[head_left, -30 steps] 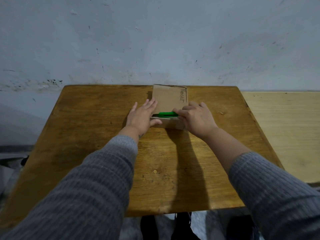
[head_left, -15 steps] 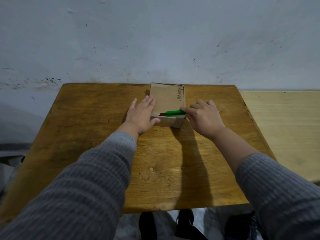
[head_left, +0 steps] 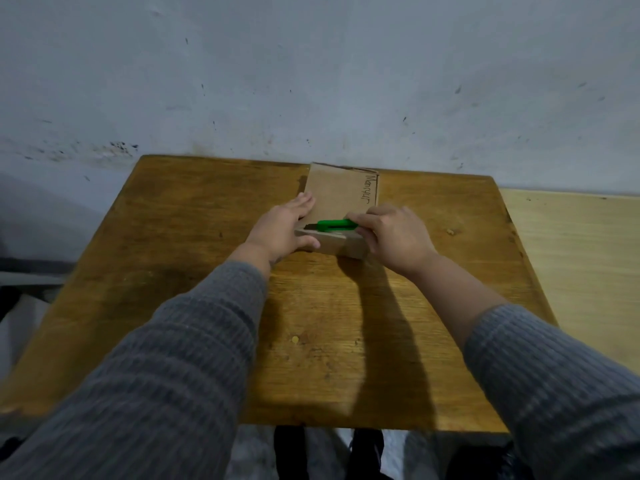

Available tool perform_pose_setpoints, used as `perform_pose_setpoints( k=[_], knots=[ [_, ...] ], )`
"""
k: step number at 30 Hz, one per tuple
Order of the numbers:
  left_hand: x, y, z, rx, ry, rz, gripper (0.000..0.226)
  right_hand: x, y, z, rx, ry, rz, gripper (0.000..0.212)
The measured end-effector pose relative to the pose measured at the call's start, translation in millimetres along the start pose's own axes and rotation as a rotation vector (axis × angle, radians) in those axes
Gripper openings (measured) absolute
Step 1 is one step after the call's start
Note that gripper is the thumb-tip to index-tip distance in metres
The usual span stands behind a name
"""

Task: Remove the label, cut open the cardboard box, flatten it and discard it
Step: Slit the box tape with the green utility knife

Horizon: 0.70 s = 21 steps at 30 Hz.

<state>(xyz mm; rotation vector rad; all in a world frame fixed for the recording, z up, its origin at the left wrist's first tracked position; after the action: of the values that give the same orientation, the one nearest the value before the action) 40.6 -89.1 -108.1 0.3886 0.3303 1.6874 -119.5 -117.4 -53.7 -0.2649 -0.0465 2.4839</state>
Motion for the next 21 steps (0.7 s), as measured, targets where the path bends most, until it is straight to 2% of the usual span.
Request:
perform_pose_setpoints(
  k=[9,14,21],
  knots=[
    [4.4,4.9,-1.6,-0.105,-0.003,-0.067,0.085,-0.5,-11.1,4.1,0.119,0.023,0.014,0.034],
    [4.5,4.7,-2.9,-0.119,0.01,-0.091,0.084,5.8,-2.4,4.2,0.189,-0.038,-0.013,0.046],
    [6.0,12.6,-1.5,-0.268,0.033,-0.101,0.084,44.6,41.8,20.1,0.206,-0.042,-0.121,0.035]
  ],
)
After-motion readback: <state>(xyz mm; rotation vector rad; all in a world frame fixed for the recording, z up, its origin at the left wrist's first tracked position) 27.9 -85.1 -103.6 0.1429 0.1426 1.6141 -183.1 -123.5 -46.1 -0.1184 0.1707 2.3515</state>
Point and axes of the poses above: each hand's wrist, its own x-axis away from the middle knuckle, its own z-axis out of the back of the hand, y = z × x, the point moved 8 cm from there along -x, towards the middle knuckle, and after that the axes turned 2 degrees about z, right-handed, at the moved point
